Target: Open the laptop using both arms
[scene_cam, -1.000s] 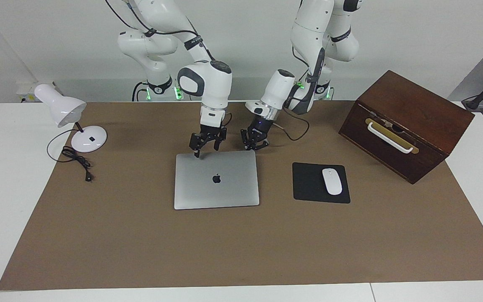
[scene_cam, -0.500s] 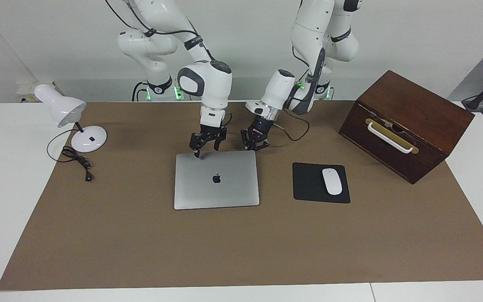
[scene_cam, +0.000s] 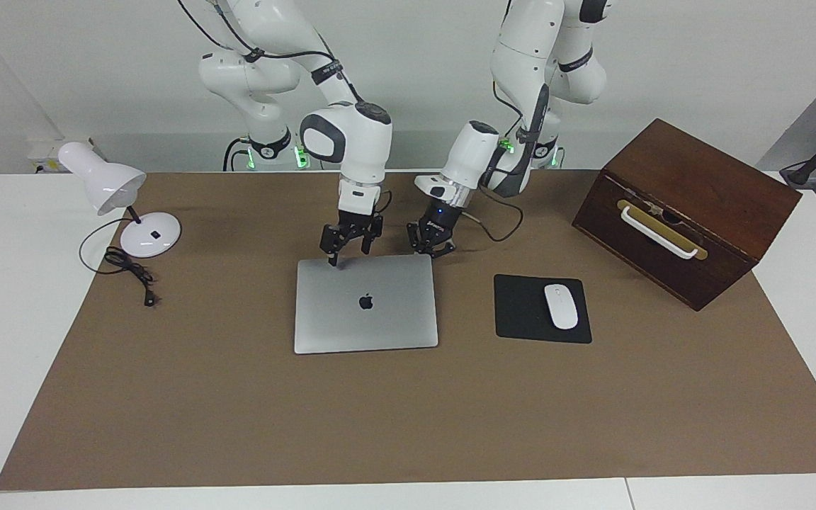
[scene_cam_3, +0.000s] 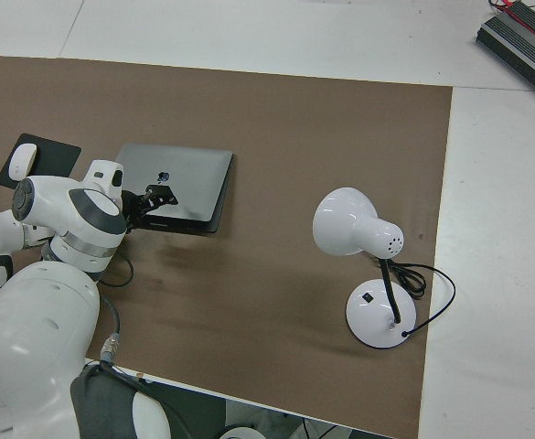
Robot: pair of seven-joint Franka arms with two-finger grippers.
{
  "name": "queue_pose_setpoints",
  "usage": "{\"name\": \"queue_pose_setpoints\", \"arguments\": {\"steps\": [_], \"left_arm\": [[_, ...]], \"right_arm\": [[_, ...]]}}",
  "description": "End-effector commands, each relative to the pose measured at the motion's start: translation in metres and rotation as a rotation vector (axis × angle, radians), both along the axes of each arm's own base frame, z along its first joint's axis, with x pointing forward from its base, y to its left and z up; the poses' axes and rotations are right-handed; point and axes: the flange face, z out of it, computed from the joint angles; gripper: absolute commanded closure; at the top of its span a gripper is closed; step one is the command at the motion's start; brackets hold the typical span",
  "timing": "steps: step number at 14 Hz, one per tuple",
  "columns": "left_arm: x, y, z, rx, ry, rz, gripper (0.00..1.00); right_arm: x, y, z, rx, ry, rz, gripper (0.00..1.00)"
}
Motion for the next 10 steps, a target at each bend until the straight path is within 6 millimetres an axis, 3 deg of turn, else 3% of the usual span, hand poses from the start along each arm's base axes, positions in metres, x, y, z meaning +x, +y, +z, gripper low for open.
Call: {"name": "queue_pose_setpoints", "arguments": {"steps": [1, 10], "left_arm": [[0.004, -0.001, -0.011, 0.004, -0.002, 0.006, 1.0], [0.015, 0.003, -0.01, 0.005, -0.015, 0.02, 1.0]], "right_arm": [[0.005, -0.001, -0.002, 0.014, -0.022, 0.003, 0.0], [0.01, 0.001, -0.002, 0.02, -0.031, 0.02, 0.0]]}}
